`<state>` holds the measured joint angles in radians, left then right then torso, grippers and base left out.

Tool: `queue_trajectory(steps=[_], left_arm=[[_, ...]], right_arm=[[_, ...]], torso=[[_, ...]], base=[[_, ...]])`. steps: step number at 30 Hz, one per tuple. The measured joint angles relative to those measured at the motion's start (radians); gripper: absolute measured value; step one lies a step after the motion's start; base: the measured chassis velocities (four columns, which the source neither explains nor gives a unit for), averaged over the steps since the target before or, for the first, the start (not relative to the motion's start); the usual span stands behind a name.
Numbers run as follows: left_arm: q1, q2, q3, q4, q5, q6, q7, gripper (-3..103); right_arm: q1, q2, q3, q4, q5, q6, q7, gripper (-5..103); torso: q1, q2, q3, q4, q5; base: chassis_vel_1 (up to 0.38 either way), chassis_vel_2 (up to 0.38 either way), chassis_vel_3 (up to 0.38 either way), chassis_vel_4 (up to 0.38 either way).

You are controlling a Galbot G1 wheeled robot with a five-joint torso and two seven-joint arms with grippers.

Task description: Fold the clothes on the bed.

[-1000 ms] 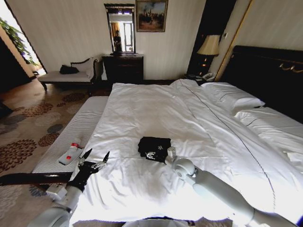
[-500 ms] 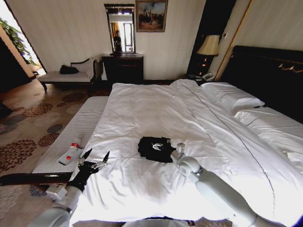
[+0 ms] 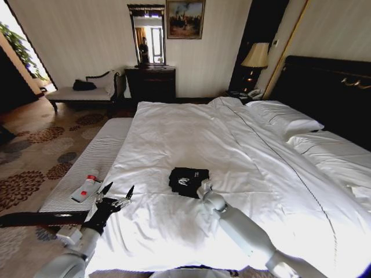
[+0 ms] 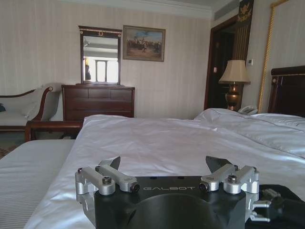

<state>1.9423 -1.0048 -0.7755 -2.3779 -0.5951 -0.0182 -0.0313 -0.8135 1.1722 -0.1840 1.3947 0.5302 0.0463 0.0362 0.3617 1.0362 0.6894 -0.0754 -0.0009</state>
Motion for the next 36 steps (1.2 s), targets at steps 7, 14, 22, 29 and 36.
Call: queue_trajectory(steps=[7, 14, 22, 29, 36], left_arm=[[0.0, 0.0, 0.0, 0.0, 0.0, 0.0, 0.0, 100], [0.0, 0.0, 0.0, 0.0, 0.0, 0.0, 0.0, 100], [0.0, 0.0, 0.0, 0.0, 0.0, 0.0, 0.0, 100], [0.0, 0.0, 0.0, 0.0, 0.0, 0.0, 0.0, 100], [0.0, 0.0, 0.0, 0.0, 0.0, 0.0, 0.0, 100]], right_arm=[[-0.023, -0.008, 0.003, 0.017, 0.001, 0.012, -0.003, 100], [0.016, -0.035, 0.056, 0.108, 0.08, -0.015, 0.027, 100], [0.116, 0.066, 0.055, -0.106, 0.074, 0.012, 0.011, 100], [0.106, 0.092, 0.045, -0.151, 0.043, 0.03, -0.002, 100], [0.091, 0.096, 0.02, -0.139, 0.0, 0.05, -0.011, 100]], torso=[[0.0, 0.0, 0.0, -0.0002, 0.0004], [0.0, 0.0, 0.0, -0.0003, 0.0002], [0.0, 0.0, 0.0, 0.0003, 0.0004], [0.0, 0.0, 0.0, -0.0002, 0.0003], [0.0, 0.0, 0.0, -0.0002, 0.0004]], base=[[0.0, 0.0, 0.0, 0.0], [0.0, 0.0, 0.0, 0.0], [0.0, 0.0, 0.0, 0.0], [0.0, 0.0, 0.0, 0.0], [0.0, 0.0, 0.0, 0.0]])
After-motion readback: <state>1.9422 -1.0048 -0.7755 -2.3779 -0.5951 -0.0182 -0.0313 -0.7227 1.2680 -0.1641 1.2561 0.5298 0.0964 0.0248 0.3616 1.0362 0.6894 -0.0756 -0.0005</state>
